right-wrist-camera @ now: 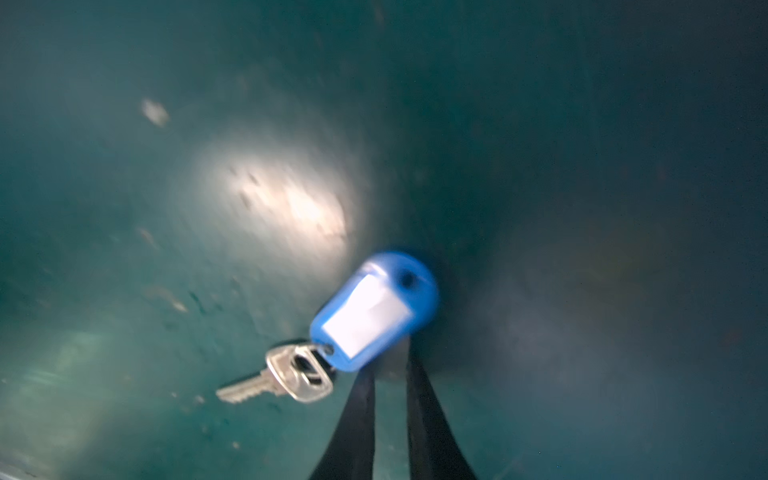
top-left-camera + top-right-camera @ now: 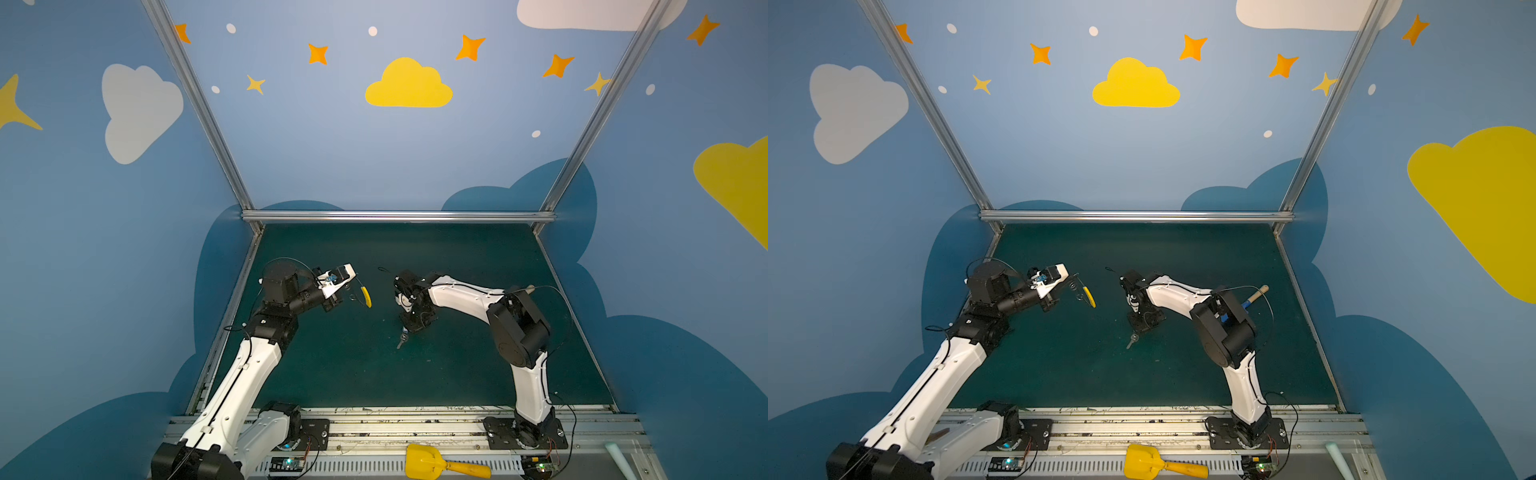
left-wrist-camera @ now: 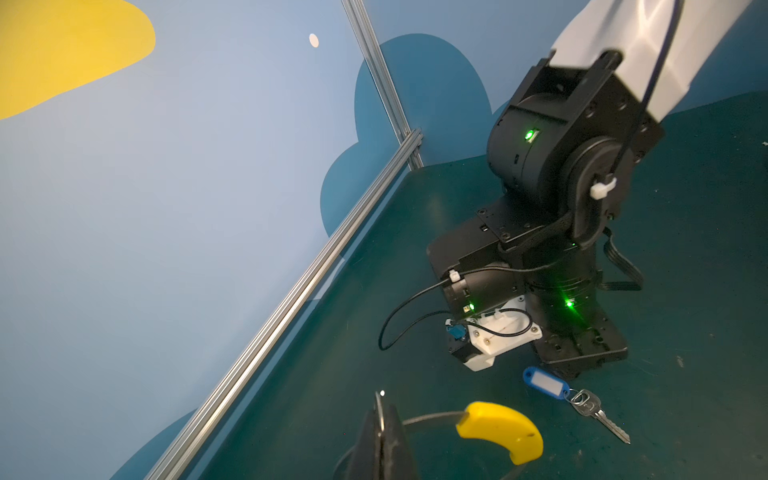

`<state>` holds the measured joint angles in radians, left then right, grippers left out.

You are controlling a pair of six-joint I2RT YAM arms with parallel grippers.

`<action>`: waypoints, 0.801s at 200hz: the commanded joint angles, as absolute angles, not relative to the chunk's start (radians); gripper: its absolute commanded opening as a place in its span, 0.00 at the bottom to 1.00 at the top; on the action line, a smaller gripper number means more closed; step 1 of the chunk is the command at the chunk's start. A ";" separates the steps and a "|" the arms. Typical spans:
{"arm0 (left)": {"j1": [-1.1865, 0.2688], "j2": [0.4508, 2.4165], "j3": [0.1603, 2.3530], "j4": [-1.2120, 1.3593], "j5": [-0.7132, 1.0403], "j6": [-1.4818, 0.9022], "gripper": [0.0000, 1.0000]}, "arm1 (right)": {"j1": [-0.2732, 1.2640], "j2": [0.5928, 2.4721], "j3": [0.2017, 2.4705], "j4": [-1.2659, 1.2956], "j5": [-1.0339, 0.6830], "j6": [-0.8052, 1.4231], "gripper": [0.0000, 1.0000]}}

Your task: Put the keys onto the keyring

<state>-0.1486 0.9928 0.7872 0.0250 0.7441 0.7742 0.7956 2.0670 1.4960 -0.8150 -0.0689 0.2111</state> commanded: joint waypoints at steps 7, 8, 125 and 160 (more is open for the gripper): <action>-0.144 0.985 0.793 0.021 0.740 0.779 0.04 | 0.804 2.102 1.552 -0.738 -0.096 0.148 0.18; -0.145 0.985 0.793 0.021 0.740 0.779 0.04 | 0.804 2.101 1.552 -0.734 -0.099 0.146 0.18; -0.144 1.002 0.790 0.041 0.754 0.761 0.04 | 0.868 1.890 1.353 -0.709 -0.053 0.333 0.24; -0.144 1.002 0.785 0.046 0.770 0.755 0.04 | 0.876 1.924 1.350 -0.727 -0.048 0.443 0.29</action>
